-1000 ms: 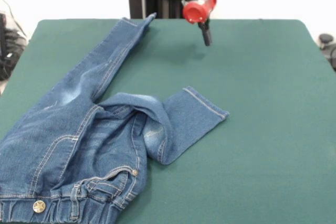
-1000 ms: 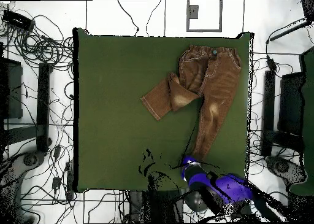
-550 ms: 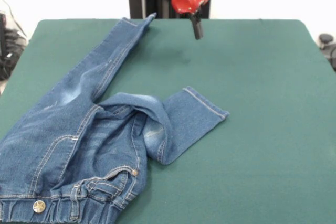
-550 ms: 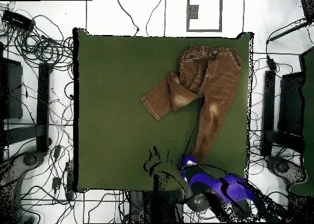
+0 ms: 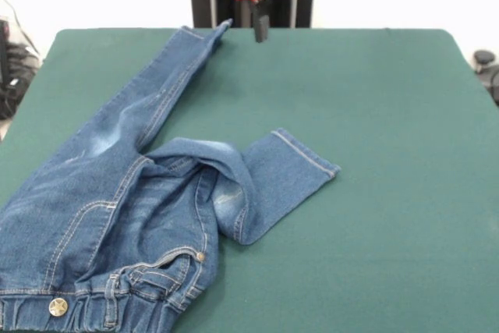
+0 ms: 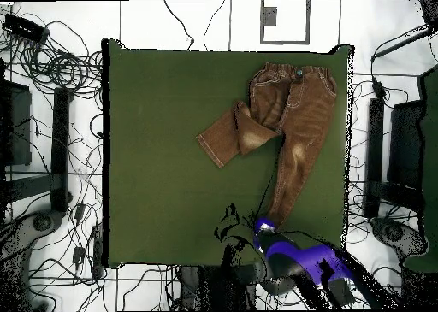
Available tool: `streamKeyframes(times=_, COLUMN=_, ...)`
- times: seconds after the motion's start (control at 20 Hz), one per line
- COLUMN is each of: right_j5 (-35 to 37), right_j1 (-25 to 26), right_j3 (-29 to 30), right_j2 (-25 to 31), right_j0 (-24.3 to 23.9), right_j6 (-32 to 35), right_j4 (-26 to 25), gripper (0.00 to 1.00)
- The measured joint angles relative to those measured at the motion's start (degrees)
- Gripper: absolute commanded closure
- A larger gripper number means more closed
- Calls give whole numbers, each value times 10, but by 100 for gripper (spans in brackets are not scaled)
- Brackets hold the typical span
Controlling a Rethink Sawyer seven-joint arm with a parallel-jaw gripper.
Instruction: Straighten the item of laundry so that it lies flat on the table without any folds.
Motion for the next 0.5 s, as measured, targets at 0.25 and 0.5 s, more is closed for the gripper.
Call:
streamKeyframes(times=0.25, right_j5=36, right_j1=-23, right_j3=-3, right_j2=-5, right_j0=-27, right_j6=0, right_j4=1, gripper=100)
streamKeyframes(times=0.5, right_j5=41, right_j1=-37, right_j3=-8, right_j2=-5, right_j0=-69, right_j6=0, right_j4=24, gripper=100)
